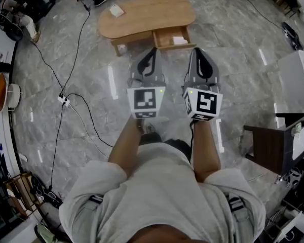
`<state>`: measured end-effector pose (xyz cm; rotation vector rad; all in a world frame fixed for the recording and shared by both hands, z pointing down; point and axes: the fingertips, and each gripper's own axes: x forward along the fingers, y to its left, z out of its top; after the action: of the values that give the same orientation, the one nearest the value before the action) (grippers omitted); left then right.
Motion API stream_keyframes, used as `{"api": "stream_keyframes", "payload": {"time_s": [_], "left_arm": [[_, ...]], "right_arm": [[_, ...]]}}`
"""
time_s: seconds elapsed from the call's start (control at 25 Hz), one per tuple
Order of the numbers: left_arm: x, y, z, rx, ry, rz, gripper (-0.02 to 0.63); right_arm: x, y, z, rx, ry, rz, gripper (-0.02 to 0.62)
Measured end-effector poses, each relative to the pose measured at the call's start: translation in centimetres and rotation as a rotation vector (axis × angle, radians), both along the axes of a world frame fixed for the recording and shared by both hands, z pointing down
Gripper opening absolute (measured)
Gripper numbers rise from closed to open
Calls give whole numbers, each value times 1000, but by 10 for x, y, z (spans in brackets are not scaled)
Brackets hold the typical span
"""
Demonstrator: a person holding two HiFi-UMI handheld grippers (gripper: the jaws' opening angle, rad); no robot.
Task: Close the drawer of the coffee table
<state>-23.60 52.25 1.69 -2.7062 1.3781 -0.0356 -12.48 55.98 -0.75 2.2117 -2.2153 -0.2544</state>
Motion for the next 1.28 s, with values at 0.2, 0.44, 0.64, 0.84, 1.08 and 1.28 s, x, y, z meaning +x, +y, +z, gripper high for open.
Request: {"api": "stream_keyframes", "payload": {"time_s": [0.2,0.44,0.64,0.84,1.08,1.28], "left_arm": [[-22,-37,6,-16,9,-6,20],[1,-76,17,-28,17,10,20],[32,-133,25,-44,12,0,20],[77,-205,43,-96,-24,-7,20],[139,-285,67,-187,-34,4,20],[166,-322,94,-260,-45,-34,20]], "right_arm": [[-14,-33,0,-16,33,11,6],[25,-68,11,-36,36,59,6],[72,-121,16,-36,23,72,6],[124,-196,31,-63,-22,69,6],[181,-285,51,-116,-57,40,7],[216,-331,70,-154,-77,10,6]]}}
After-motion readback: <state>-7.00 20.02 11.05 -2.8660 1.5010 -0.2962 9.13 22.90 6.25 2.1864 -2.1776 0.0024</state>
